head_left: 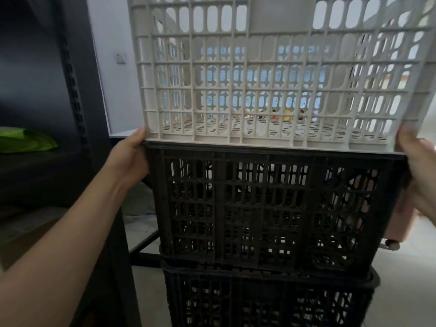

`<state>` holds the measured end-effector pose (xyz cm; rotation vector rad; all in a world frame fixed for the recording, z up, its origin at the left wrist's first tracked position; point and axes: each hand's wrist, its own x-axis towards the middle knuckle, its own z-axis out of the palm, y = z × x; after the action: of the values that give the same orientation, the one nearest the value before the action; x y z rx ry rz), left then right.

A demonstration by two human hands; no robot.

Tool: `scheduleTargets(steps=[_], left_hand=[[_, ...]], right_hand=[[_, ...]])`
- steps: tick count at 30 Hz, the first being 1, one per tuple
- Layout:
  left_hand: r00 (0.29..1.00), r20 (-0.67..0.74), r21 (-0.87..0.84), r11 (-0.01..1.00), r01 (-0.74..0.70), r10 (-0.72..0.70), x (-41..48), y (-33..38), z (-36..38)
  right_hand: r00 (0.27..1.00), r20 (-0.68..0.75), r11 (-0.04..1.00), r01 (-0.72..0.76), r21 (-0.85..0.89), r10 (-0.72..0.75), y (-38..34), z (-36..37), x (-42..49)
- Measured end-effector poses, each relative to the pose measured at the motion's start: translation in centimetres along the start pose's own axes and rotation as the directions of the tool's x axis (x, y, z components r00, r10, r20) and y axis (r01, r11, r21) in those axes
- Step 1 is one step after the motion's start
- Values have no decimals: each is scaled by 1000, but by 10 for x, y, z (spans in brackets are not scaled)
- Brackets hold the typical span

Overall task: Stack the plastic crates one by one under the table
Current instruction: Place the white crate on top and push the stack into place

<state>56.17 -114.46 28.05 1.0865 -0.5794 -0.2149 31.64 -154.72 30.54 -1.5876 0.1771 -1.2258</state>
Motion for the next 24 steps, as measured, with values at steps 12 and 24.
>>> scheduleTargets(steps=[12, 24], left_hand=[[969, -237, -107, 993, 49, -74, 6, -2, 1], [898, -430, 70, 995, -72, 95, 18, -23, 15]], right_hand=[[990, -32, 953, -127, 276, 141, 38, 1, -46], [897, -433, 995, -104, -11, 89, 38, 28, -43]])
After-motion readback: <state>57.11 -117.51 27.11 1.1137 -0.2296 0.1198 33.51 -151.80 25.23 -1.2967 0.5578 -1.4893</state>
